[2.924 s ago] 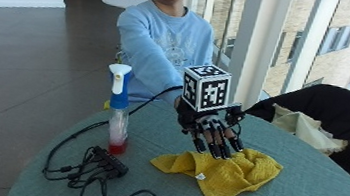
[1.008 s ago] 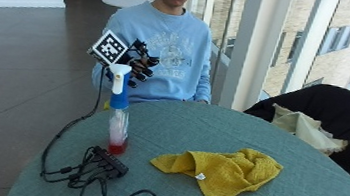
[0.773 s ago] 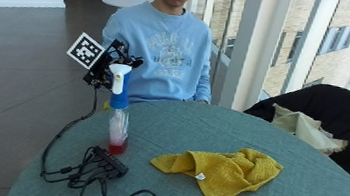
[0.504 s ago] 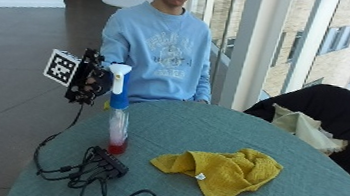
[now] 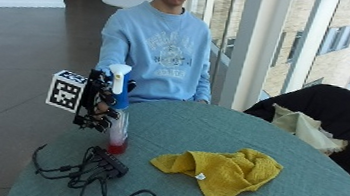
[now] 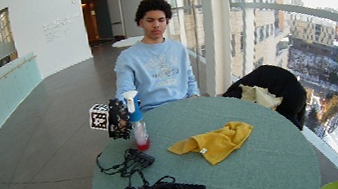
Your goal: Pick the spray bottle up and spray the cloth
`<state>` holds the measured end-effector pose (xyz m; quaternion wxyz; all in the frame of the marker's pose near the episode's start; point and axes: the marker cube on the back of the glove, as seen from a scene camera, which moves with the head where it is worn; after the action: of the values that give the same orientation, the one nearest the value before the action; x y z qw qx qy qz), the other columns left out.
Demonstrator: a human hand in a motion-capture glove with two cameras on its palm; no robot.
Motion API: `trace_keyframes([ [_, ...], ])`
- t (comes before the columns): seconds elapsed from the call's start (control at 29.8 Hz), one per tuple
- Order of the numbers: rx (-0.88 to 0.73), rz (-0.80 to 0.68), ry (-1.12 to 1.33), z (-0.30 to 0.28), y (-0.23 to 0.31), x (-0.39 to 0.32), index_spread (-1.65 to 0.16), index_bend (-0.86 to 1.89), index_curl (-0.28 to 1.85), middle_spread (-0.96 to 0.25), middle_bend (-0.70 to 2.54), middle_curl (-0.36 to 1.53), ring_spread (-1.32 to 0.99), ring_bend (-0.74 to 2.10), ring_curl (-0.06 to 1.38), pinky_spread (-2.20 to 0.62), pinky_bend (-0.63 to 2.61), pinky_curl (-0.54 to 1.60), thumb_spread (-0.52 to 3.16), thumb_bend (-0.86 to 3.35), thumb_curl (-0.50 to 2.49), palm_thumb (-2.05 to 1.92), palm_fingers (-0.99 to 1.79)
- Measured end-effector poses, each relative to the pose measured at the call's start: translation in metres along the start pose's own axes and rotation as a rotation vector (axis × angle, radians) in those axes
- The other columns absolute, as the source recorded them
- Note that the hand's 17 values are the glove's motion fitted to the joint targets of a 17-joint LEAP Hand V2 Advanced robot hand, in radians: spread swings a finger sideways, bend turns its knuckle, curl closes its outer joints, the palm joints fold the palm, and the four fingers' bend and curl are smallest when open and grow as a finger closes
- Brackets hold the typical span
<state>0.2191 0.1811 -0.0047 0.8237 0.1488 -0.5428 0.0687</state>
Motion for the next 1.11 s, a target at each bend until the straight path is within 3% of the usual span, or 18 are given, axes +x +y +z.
trace_keyframes([
  [0.37, 0.166, -0.027, 0.085, 0.016, -0.007, 0.003, -0.33, 0.14, 0.26, -0.07, 0.37, 0.42, -0.03, 0.40, 0.33, 0.25, 0.16, 0.30, 1.01, 0.02, 0.33, 0.80, 0.89],
  [0.54, 0.165, -0.037, 0.084, 0.012, -0.012, 0.001, -0.30, 0.15, 0.28, -0.08, 0.38, 0.43, -0.07, 0.45, 0.35, 0.23, 0.16, 0.30, 0.96, 0.03, 0.39, 0.88, 1.02],
  [0.77, 0.017, -0.044, 0.117, 0.019, -0.021, -0.025, -0.27, 0.11, 0.29, -0.09, 0.39, 0.45, -0.09, 0.51, 0.39, 0.18, 0.20, 0.31, 0.86, -0.01, 0.44, 0.91, 1.11],
  [1.11, -0.321, -0.033, 0.193, 0.060, -0.049, -0.080, -0.23, 0.11, 0.29, -0.09, 0.42, 0.46, -0.08, 0.56, 0.40, 0.10, 0.23, 0.34, 0.82, -0.03, 0.50, 0.90, 1.17],
])
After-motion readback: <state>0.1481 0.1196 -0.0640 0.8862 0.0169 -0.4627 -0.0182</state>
